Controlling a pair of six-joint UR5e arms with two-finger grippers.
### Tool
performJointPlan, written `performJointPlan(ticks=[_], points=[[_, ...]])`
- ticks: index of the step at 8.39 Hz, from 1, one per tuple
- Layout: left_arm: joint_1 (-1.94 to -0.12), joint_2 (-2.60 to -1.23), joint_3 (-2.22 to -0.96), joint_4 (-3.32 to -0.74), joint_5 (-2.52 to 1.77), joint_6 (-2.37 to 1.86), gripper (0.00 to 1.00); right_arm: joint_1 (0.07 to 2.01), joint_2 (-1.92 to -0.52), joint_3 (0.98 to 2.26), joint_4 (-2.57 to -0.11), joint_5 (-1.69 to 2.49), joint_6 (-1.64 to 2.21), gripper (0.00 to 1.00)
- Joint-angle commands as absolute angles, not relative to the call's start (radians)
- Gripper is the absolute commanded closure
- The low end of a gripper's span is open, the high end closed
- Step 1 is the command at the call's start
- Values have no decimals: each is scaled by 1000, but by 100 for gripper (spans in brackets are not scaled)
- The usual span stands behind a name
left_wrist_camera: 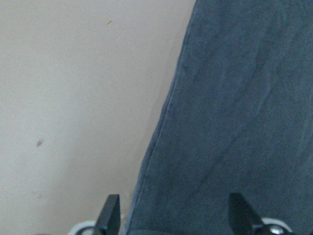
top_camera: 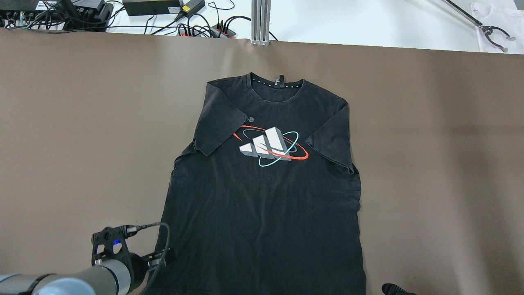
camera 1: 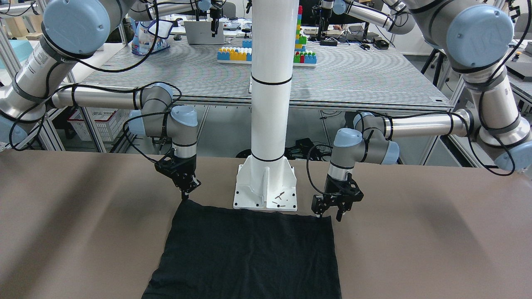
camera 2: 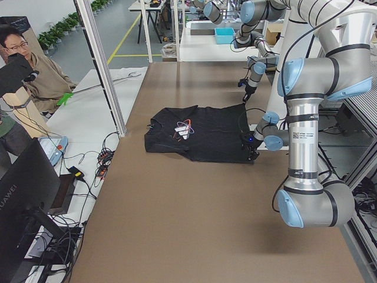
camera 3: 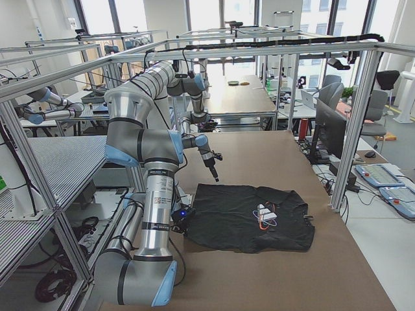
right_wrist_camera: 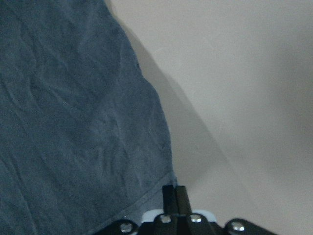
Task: Fold clothes
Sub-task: 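Grasp the hem corners nearest the robot with both grippers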
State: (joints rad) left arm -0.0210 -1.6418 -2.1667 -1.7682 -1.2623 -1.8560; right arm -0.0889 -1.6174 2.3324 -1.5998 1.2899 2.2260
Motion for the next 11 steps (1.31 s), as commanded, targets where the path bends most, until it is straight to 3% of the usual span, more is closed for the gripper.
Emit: performJointPlan(ticks=[1,5,6,7,8,9,11], points=[[38,-1637,-2123,-1750,-1230,-1901,53,-84,-1617,2332,-1600,1290,2224,100],[43,-1638,-2125,-1750,-1239,-1925,56,-84,-1612,2333,-1600,1290,2223,100],[43,-1635,-2125,-1749,-1241,-1924,52,-84,-1612,2336,-1600,1290,2223,100],[44,-1623,-2126,-1747,-1244,-1924,41,-83,-1611,2336,-1598,1290,2223,100],[54,-1623,-2126,-1747,-1249,-1925,40,-83,-1611,2335,-1600,1290,2223,100],[57,-1623,-2126,-1747,-1249,-1925,41,-83,-1609,2336,-1598,1289,2224,100],[67,-1626,-2128,-1747,-1249,-1925,60,-83,-1609,2338,-1598,1289,2226,100]])
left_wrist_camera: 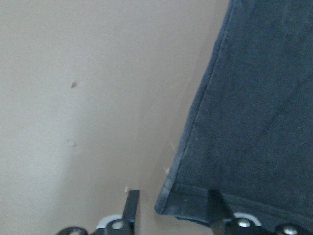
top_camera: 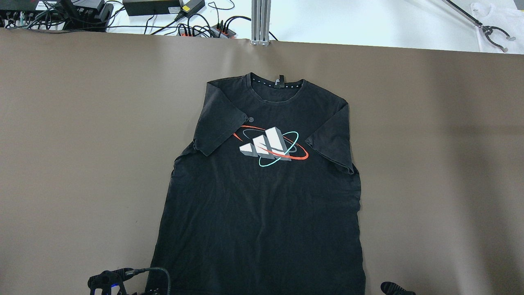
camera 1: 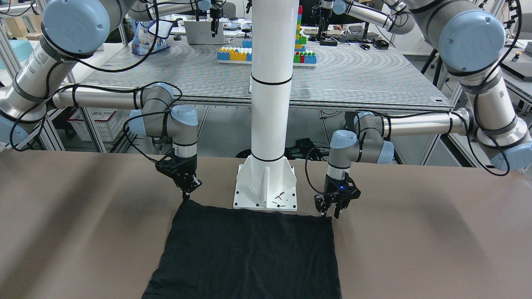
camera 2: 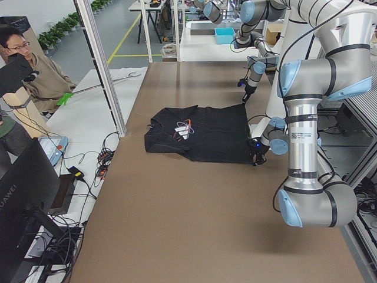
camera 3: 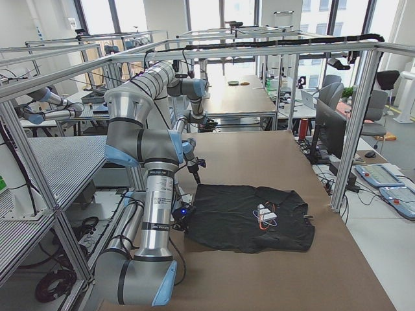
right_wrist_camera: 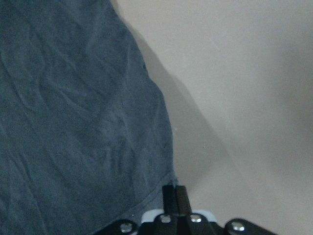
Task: Fold clothes
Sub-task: 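Grasp the hem corners nearest the robot with both grippers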
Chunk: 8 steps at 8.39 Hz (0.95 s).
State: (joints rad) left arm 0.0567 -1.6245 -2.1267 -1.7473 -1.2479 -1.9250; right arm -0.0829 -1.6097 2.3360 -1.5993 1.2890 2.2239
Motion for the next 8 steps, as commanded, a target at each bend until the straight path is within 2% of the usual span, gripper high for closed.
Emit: performJointPlan(ticks=[1,2,3,6,8], points=[[72,-1626,-2128,-1747,-1250,-1925,73,-84,-1609,2338,-1600,1289,2226,100],[74,-1626,-2128,-1746,-1252,-1927,91,-83,-1609,2338,-1598,1289,2226,100],[74,-1626,-2129,-1747,-1253,-1925,100,-83,-1608,2338,-1598,1289,2226,100],[69,-1614,-2195,-1740,-1273,-1925,100,-80,-1609,2351,-1600,1290,2220,100],[71,-1614,-2386,-1596,-1302,-1928,100,-69,-1615,2435,-1687,1336,2182,100]])
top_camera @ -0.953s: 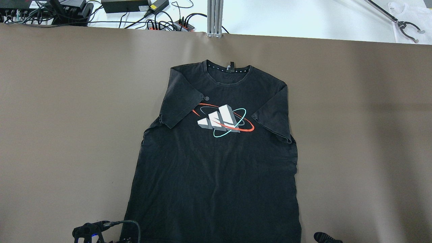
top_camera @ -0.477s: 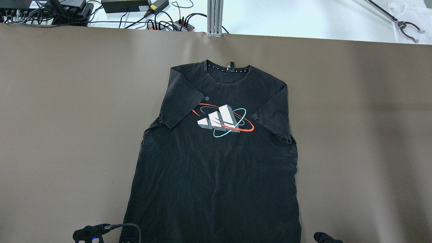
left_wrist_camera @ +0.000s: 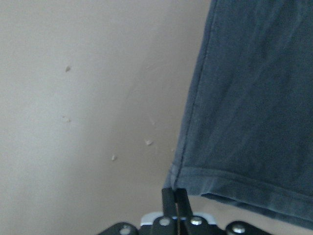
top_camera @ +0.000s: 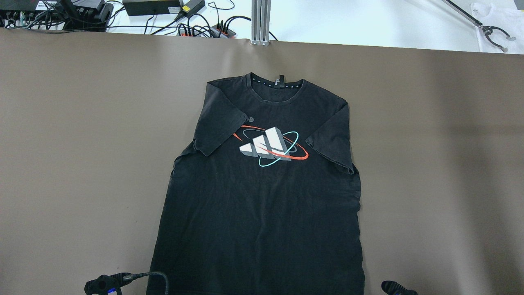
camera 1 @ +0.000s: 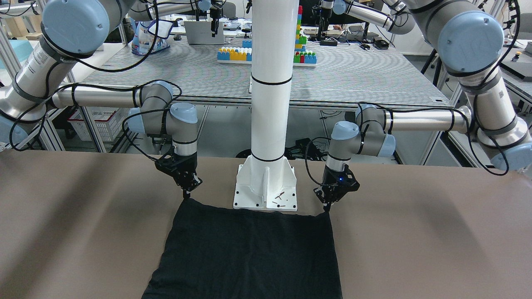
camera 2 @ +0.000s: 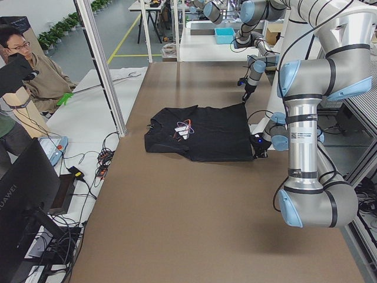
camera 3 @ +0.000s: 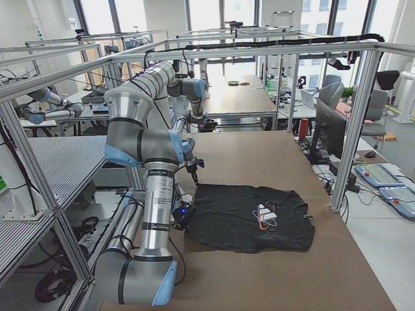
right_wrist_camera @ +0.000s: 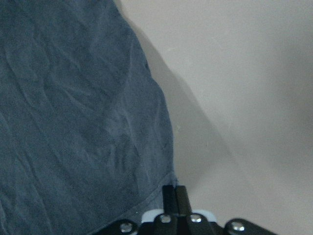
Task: Fold clothes
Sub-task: 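Grasp the hem corners nearest the robot with both grippers, then lift the hem with both grippers and fold it toward the collar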
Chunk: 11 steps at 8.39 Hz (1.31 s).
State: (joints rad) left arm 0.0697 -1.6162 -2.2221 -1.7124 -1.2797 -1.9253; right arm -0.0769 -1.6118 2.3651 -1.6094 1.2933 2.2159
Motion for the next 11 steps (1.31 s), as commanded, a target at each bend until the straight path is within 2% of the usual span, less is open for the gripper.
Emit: performJointPlan(ticks=[1,2,3,5,8,11], points=[[68,-1629,-2483,-1516,-1352,-1931,100,-68,-1615,2519,-1769,1362,2166,100],[64,-1647,-2538,-1478,-1359,-1931,100,-61,-1605,2581,-1848,1383,2145,100],[54,-1685,-2533,-1471,-1359,-1930,100,-33,-1595,2598,-1868,1419,2117,100],[-128,-1771,-2467,-1471,-1475,-1884,100,91,-1539,2576,-1870,1498,1975,100],[-471,-1986,-2233,-1471,-1711,-1662,100,505,-1422,2394,-1865,1788,1681,100],[-699,-2010,-2132,-1480,-1845,-1502,100,694,-1352,2292,-1870,1833,1501,100]])
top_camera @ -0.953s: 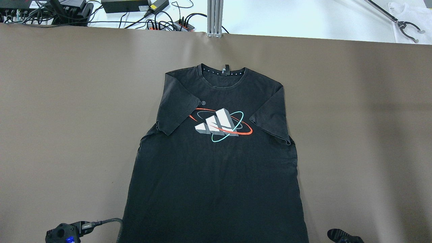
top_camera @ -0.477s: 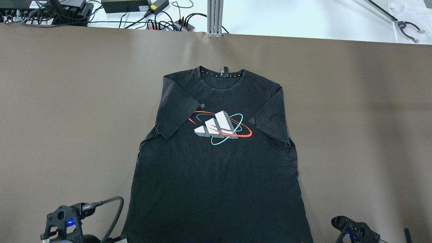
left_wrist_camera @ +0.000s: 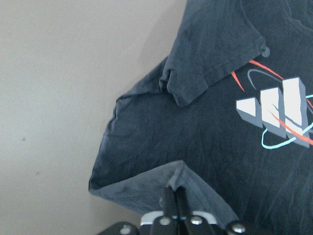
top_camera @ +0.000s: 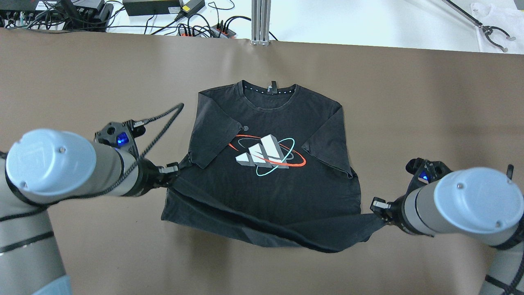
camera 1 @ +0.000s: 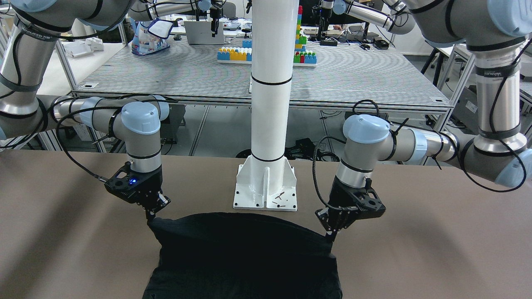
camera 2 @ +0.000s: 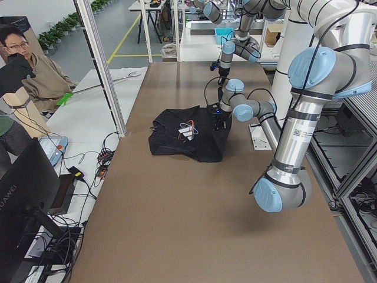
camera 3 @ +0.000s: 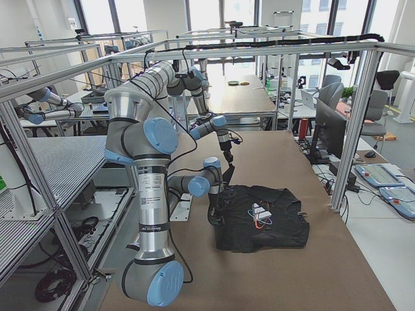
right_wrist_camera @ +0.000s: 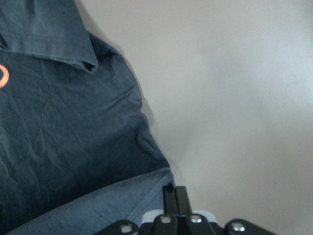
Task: Fold clothes
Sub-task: 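Lift the hem with both grippers and fold it toward the collar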
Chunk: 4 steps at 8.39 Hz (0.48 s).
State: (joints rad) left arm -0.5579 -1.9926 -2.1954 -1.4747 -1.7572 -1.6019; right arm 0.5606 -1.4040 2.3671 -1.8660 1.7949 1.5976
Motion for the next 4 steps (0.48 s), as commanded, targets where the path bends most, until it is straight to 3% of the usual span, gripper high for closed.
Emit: performJointPlan(ticks=[1,4], points=[[-740,-2010,-2119,-1483,-1874,-1497,100,754,-1317,2254,-1873,1850,1459,100],[-810,-2013,-2091,-1486,-1878,-1500,100,903,-1203,2122,-1861,1891,1517,100]])
